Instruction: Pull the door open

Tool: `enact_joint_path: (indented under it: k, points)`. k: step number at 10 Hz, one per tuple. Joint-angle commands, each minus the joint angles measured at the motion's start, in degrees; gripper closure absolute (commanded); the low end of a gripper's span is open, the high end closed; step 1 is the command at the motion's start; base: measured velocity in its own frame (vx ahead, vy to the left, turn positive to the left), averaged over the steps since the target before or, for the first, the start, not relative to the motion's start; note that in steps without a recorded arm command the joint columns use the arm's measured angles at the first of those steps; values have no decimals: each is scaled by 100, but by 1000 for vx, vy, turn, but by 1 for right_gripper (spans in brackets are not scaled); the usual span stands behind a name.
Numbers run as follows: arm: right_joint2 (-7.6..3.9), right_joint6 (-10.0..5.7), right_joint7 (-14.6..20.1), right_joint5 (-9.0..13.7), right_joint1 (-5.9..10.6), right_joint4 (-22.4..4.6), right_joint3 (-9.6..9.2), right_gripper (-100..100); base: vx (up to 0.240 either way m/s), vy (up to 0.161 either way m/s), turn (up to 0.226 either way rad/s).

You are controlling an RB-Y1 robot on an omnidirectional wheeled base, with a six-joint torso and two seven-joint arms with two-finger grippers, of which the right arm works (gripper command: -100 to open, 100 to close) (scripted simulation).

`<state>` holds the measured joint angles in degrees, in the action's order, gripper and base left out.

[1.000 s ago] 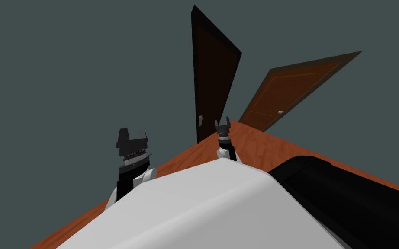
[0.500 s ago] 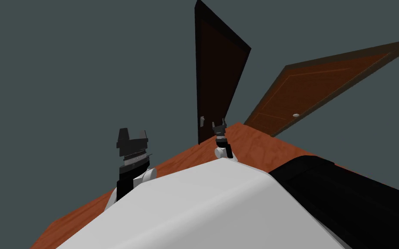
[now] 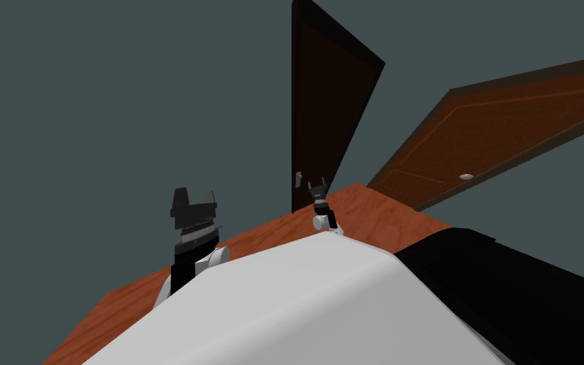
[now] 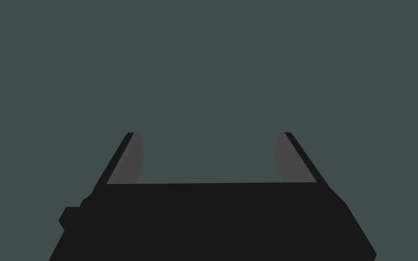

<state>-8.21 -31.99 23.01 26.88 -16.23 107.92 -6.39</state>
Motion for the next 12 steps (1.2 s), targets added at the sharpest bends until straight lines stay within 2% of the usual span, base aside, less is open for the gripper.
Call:
enact_joint_path:
  k: [1,6,7,10,11,12]
  points:
    - [-42,53,152,283,170,-278,-43,-100,41,-125,208]
    - [-230,149,643,1150,594,-1070,-182,-100,31,-113,189]
    - [-230,149,643,1150,594,-1103,-182,-100,11,-85,61]
    - [-338,206,930,1657,842,-1584,-263,-100,18,-94,153]
    - [-338,206,930,1657,842,-1584,-263,-100,17,-72,76]
    - [-373,224,1024,1822,923,-1741,-290,-100,6,-62,105]
